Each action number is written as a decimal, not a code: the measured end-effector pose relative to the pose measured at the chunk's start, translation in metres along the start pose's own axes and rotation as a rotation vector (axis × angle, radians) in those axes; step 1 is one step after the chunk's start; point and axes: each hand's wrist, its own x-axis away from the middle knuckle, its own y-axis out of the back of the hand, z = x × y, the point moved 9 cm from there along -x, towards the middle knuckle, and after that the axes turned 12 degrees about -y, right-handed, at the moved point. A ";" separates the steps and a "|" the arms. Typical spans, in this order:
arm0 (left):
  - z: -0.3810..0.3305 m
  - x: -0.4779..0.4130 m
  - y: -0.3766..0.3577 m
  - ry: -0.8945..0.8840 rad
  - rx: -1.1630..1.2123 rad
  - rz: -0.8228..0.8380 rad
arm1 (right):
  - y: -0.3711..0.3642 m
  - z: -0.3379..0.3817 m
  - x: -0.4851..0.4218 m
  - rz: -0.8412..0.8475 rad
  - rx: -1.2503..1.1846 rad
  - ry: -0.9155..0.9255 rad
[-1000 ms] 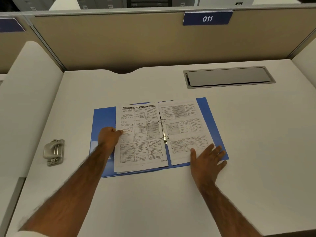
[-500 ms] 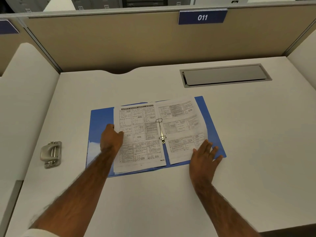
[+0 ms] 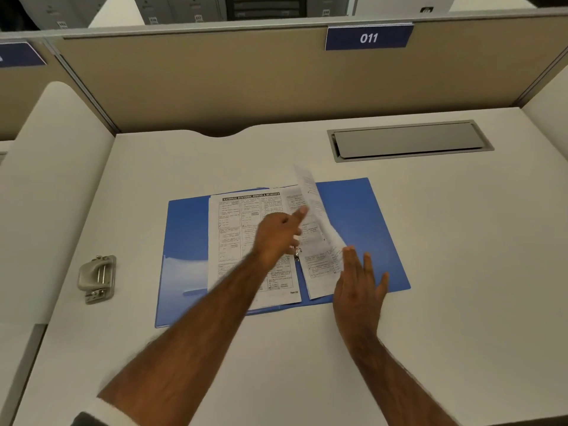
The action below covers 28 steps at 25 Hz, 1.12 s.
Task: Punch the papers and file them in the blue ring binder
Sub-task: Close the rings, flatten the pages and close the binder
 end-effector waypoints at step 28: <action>0.021 0.011 0.081 -0.003 -0.076 -0.264 | 0.007 -0.064 -0.107 0.470 -0.743 -0.709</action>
